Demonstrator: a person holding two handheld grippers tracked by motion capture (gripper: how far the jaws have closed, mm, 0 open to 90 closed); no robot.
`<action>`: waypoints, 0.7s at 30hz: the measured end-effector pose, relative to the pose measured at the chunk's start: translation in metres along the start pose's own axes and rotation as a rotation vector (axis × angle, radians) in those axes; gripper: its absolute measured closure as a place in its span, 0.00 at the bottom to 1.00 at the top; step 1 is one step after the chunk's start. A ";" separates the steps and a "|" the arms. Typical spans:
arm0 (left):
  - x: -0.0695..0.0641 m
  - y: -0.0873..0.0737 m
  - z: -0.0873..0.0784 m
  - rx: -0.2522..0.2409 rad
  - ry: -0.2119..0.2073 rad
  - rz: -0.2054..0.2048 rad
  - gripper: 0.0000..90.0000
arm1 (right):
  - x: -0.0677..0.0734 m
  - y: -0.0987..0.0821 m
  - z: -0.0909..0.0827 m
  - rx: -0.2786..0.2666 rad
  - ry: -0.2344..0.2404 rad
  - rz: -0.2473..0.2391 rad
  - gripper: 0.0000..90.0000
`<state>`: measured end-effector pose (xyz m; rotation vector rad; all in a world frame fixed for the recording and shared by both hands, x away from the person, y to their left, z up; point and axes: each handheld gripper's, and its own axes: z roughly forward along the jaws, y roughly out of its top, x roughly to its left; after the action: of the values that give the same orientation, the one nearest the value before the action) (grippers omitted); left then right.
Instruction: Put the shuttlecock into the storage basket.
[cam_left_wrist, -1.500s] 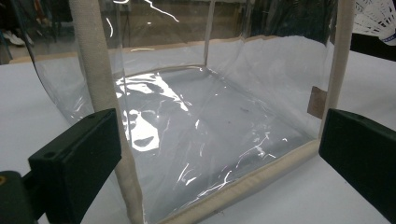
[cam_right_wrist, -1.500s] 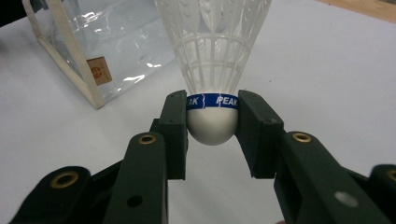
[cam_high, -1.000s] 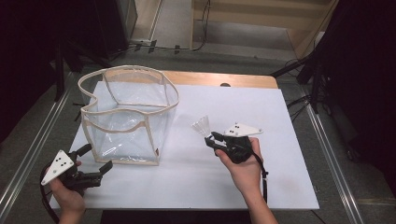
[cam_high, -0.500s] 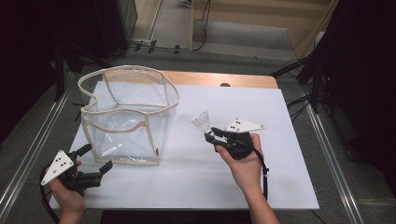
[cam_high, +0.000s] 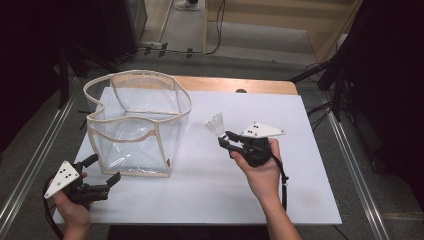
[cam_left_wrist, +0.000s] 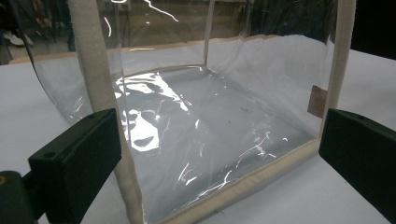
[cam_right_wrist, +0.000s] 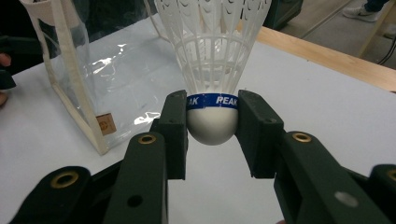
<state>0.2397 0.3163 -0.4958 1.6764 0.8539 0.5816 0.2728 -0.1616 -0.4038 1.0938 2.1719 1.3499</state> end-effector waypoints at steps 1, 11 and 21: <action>0.000 0.000 0.000 0.000 0.000 0.000 0.00 | 0.000 0.001 0.000 -0.002 0.002 0.001 0.70; 0.000 0.000 0.000 0.001 -0.001 0.000 0.00 | 0.001 0.007 0.002 -0.025 0.009 0.000 0.70; 0.000 0.000 0.000 0.003 -0.001 0.000 0.00 | 0.003 0.013 0.005 -0.043 0.019 -0.005 0.70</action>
<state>0.2394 0.3163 -0.4957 1.6790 0.8541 0.5799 0.2800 -0.1535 -0.3942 1.0631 2.1475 1.4033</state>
